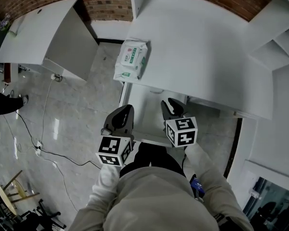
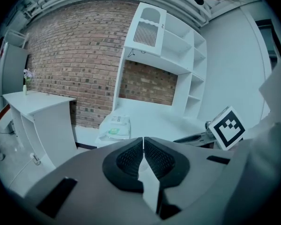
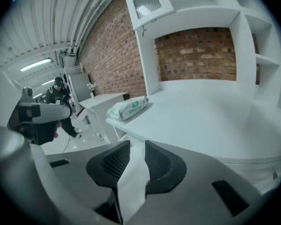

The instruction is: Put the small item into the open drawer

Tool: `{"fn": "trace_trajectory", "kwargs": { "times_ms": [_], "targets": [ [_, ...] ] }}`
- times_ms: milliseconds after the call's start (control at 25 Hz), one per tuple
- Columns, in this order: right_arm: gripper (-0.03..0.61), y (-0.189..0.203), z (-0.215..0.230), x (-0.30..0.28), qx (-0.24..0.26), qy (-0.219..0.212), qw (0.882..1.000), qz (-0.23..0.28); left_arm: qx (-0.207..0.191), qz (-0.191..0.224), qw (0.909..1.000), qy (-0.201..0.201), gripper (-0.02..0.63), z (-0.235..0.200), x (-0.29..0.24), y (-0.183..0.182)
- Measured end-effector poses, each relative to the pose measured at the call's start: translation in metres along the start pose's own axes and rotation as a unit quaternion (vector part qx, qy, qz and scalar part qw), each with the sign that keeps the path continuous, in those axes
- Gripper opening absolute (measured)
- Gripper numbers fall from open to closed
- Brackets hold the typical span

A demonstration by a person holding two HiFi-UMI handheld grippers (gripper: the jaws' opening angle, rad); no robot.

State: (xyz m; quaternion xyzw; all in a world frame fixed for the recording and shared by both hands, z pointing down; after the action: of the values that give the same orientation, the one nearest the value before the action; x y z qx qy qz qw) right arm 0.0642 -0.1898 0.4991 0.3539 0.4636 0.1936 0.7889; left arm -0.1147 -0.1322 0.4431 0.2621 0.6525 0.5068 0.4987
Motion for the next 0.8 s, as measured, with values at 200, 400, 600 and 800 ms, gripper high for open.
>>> {"fn": "trace_trajectory", "kwargs": {
  "times_ms": [200, 400, 600, 800],
  "targets": [
    [0.106, -0.026, -0.007, 0.041, -0.018, 0.009, 0.997, 0.070, -0.009, 0.009, 0.9998, 0.015, 0.025, 0.008, 0.006, -0.003],
    [0.087, -0.045, -0.016, 0.078, -0.026, 0.009, 0.991, 0.133, -0.021, 0.016, 0.9993, 0.026, 0.025, 0.014, 0.010, -0.003],
    [0.062, -0.051, -0.023, 0.113, -0.036, 0.015, 0.983, 0.178, -0.039, 0.027, 0.9983, 0.035, 0.025, 0.017, 0.015, -0.011],
    [0.051, -0.052, -0.028, 0.141, -0.045, 0.021, 0.977, 0.209, -0.044, 0.038, 0.9978, 0.034, 0.025, 0.017, 0.021, -0.017]
  ]
}}
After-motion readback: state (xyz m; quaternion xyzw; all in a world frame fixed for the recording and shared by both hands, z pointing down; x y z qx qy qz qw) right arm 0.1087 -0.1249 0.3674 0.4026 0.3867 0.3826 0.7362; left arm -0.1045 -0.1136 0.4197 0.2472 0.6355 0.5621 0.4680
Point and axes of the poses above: the fingertips, and each gripper's own axes: x backward along the fingers, z to its right, y out of its underside, the point moved 6 cm from there along x, backward along the fingers, and after that the axes turned 12 degrees about -x, right-handed, at the moved point
